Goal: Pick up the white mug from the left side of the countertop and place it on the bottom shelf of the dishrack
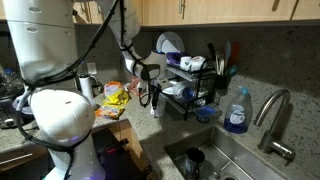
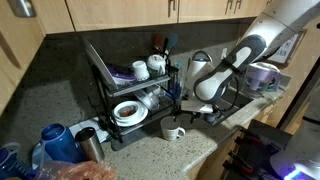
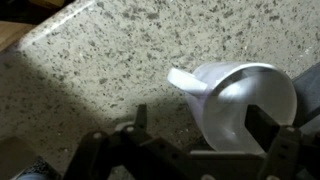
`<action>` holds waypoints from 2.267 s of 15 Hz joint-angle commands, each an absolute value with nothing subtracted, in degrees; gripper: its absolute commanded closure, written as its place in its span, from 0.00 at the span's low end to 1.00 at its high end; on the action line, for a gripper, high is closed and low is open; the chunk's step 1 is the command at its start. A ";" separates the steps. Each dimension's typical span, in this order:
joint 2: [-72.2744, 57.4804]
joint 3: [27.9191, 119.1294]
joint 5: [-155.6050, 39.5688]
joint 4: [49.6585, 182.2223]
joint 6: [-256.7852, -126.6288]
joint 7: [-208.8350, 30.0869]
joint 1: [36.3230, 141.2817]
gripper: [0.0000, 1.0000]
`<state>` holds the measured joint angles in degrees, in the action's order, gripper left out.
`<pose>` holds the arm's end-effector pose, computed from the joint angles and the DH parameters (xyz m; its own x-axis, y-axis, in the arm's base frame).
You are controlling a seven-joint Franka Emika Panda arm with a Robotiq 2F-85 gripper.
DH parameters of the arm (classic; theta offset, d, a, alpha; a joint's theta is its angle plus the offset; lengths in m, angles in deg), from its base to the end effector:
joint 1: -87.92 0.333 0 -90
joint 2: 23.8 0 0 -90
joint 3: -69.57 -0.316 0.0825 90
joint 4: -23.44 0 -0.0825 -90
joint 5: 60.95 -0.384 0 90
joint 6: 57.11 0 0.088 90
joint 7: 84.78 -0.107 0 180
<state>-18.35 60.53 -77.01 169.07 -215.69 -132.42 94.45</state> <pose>0.4556 0.1156 0.2485 0.6871 -0.7257 -0.0354 -0.7185 -0.6714 -0.1814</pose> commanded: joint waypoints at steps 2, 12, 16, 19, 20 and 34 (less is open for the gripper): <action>-13.77 62.17 -76.73 167.20 -221.72 -134.02 95.80 0.11; -10.11 62.02 -81.69 166.32 -226.76 -132.92 96.65 0.91; -11.04 62.48 -83.24 167.13 -227.10 -134.88 97.95 1.00; -12.75 63.95 -82.12 168.21 -226.73 -138.25 98.90 0.98; -13.83 65.40 -80.61 168.81 -226.15 -140.10 99.68 0.98; -27.47 70.08 -60.35 166.63 -205.29 -163.79 96.10 0.98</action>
<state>-23.66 72.73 -60.62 167.54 -210.16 -160.26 98.45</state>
